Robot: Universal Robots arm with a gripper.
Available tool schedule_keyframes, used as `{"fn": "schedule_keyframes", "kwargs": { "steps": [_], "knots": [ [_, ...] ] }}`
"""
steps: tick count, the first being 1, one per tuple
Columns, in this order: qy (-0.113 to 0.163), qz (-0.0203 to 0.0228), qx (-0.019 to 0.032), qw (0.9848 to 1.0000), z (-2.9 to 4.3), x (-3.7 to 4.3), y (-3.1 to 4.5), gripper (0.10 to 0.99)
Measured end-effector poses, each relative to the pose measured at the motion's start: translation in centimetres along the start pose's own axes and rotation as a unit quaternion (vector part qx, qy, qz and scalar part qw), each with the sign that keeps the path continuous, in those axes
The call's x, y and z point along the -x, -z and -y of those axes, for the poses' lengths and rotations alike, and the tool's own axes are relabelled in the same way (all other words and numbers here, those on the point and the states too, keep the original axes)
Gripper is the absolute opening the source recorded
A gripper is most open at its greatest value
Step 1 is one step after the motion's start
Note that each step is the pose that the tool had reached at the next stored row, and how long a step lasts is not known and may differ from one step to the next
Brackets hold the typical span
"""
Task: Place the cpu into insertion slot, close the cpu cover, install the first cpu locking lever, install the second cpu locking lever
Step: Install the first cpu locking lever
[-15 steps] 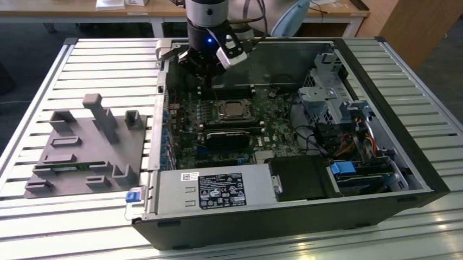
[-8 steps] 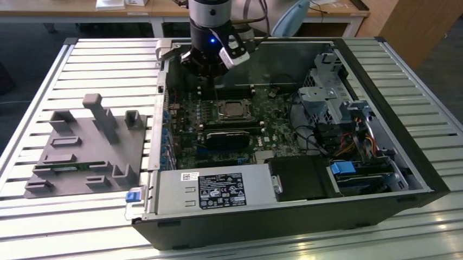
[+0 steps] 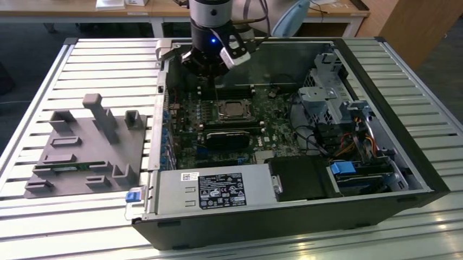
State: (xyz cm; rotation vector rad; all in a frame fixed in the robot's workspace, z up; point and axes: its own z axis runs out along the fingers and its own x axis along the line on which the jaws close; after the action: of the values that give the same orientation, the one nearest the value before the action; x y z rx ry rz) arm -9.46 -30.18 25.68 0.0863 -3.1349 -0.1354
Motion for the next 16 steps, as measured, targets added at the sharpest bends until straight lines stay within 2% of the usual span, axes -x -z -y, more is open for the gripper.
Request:
{"fn": "schedule_keyframes", "kwargs": {
  "steps": [6,16],
  "knots": [
    [0.000,0.0000,0.0000,1.0000,0.03,0.47,-0.03,0.106],
    [0.000,0.0001,0.0001,1.0000,0.14,2.13,-0.30,0.106]
  ]
}}
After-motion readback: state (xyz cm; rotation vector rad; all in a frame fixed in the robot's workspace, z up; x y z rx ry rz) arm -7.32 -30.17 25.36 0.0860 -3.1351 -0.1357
